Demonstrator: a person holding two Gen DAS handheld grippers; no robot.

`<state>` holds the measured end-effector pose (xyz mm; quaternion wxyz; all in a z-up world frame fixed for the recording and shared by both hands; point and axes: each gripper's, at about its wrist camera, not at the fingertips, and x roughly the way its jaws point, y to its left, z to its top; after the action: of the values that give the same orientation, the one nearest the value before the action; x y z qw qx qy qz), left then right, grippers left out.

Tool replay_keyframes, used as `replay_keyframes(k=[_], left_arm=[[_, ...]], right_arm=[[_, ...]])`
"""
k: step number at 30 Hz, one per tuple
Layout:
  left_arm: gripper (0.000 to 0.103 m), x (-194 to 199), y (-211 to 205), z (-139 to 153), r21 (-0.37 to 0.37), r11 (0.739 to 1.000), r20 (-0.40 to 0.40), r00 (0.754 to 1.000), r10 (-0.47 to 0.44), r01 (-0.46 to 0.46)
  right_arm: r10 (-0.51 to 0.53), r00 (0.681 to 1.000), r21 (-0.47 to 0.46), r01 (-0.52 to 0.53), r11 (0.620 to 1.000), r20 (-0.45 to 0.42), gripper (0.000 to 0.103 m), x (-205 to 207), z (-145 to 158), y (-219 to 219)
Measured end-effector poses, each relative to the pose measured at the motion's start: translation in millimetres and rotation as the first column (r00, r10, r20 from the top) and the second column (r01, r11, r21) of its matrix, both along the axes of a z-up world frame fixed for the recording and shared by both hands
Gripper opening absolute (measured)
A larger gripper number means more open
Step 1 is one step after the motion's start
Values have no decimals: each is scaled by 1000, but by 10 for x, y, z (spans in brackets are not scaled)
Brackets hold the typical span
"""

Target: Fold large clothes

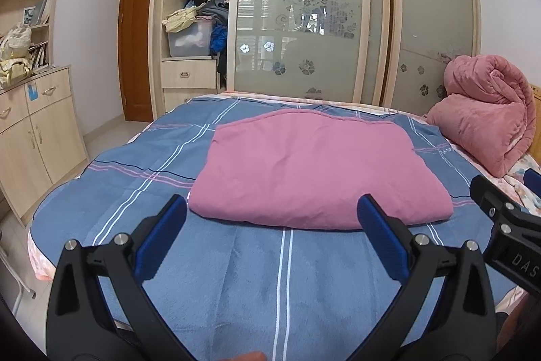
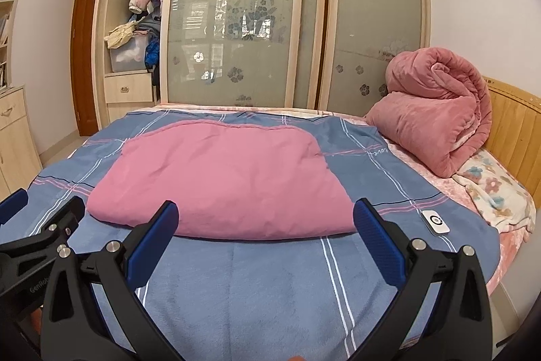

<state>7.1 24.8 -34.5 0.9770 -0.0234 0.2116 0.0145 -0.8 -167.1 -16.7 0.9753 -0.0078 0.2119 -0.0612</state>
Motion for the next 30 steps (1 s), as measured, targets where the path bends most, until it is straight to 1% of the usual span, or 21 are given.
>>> replay_keyframes(k=[3,13,30], left_arm=[[101,-18,-40,0,17,1000,-2,1000,-6,6],[101,-39,-95,-7,30,999,0,1000,-24,24],[101,-27,-132,-14,23,999,-9,999,-40,40]], right_arm=[[-3,1000,3,3,1000,1,102,-4,11,-2],[-11,1000,14,11,1000,0,102,12,7,-22],[-22,1000,18,22,1000,0,102,9,1,-48]])
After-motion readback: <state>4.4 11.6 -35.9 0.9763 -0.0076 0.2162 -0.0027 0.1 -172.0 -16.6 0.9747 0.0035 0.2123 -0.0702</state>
